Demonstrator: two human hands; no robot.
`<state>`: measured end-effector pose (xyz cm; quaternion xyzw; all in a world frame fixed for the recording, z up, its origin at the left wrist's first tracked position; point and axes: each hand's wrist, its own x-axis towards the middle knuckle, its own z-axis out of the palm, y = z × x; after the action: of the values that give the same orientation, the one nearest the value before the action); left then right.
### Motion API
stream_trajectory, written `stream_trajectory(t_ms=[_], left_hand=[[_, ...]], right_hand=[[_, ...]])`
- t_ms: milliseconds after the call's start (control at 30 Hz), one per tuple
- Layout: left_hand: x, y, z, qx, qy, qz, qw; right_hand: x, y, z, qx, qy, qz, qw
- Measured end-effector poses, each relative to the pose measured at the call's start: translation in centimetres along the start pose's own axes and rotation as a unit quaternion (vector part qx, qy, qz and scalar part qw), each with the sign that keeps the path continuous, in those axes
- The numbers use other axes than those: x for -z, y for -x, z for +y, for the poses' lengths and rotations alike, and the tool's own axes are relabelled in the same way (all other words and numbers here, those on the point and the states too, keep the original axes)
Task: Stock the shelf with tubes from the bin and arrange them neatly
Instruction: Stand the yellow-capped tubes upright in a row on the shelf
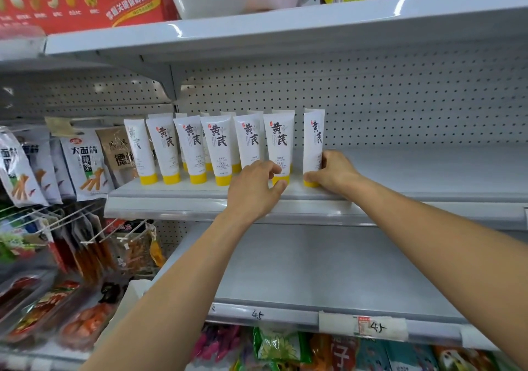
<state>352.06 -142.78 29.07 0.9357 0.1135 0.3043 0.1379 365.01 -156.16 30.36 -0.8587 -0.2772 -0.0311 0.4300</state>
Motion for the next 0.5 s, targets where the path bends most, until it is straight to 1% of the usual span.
stream_trajectory(t_ms=[100, 167, 233, 300, 400, 500], left_hand=[[0.2, 0.5, 0.2, -0.002, -0.002, 0.010, 1.000], [0.4, 1.3, 0.4, -0.001, 0.006, 0.035, 0.999], [0.6, 2.6, 0.7, 0.006, 0.014, 0.070, 0.997], [0.8, 4.2, 1.0, 0.019, 0.018, 0.092, 0.995], [0.6, 7.0, 1.1, 0.046, 0.022, 0.088, 0.995], [0.0, 10.3, 0.2, 0.076, 0.015, 0.059, 0.995]], right_hand=[[0.1, 0.7, 0.2, -0.009, 0.044, 0.008, 0.999], [0.4, 1.9, 0.2, -0.002, 0.065, 0.049, 0.997], [0.8, 3.6, 0.3, 0.040, 0.101, 0.096, 0.989], [1.0, 5.6, 0.4, 0.104, 0.143, 0.113, 0.978], [0.8, 8.9, 0.8, 0.185, 0.177, 0.104, 0.961], [-0.6, 11.9, 1.3, 0.234, 0.197, 0.072, 0.949]])
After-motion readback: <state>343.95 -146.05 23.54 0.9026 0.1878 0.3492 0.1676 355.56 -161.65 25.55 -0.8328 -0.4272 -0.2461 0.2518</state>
